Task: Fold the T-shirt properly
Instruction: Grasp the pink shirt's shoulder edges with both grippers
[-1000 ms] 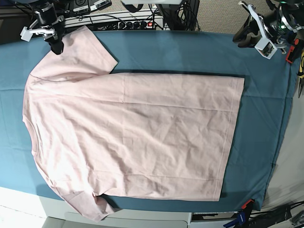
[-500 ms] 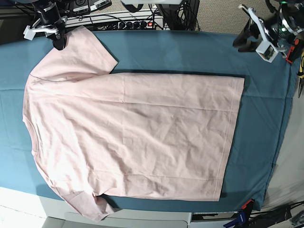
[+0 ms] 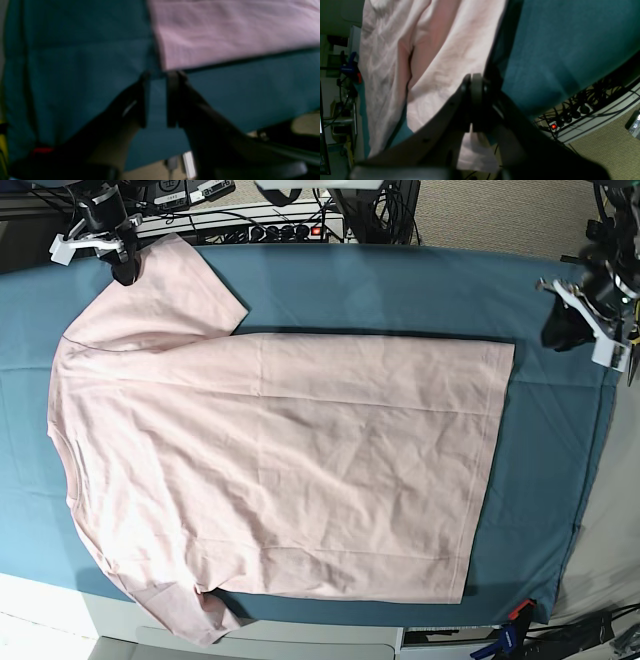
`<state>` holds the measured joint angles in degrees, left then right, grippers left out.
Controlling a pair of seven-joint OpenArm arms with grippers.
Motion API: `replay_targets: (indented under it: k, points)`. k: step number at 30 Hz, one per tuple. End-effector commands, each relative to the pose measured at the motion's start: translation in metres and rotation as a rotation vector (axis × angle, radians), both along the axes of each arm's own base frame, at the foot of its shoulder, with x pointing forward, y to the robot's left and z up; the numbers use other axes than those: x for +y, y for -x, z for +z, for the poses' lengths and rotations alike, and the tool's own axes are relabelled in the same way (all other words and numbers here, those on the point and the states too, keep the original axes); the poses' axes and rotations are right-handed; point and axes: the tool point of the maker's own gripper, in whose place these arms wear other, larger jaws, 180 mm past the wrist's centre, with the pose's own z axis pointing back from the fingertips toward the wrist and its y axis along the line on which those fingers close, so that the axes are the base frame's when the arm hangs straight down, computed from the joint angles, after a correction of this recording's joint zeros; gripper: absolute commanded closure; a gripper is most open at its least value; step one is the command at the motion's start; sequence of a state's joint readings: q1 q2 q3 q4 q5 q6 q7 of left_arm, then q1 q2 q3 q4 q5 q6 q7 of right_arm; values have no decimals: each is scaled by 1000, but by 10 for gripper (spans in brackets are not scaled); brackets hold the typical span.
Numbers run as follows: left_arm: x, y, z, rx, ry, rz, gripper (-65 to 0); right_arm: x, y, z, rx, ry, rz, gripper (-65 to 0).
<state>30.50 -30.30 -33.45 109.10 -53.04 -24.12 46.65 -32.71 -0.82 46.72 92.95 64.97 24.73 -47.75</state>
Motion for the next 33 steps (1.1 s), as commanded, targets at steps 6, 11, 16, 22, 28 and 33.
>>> replay_targets:
  k: [6,11,16,22,28,33]
  points:
    - [9,-13,-12,27,107,101,-132,-2,4,0,25,24,20,0]
    - [-13,-13,-49,162,129,146,-137,-2,4,-1,27,26,22,0]
    - [-48,-28,-55,152,102,17,-274,-1,5,-1,28,25,22,0]
    - [-52,-44,-49,119,92,10,-279,-1,5,-1,31,24,22,0]
    - [-54,-43,-50,120,94,12,-279,-1,5,-1,31,25,23,0]
    - [-55,-44,-50,116,97,13,-280,-1,5,-1,31,25,22,0]
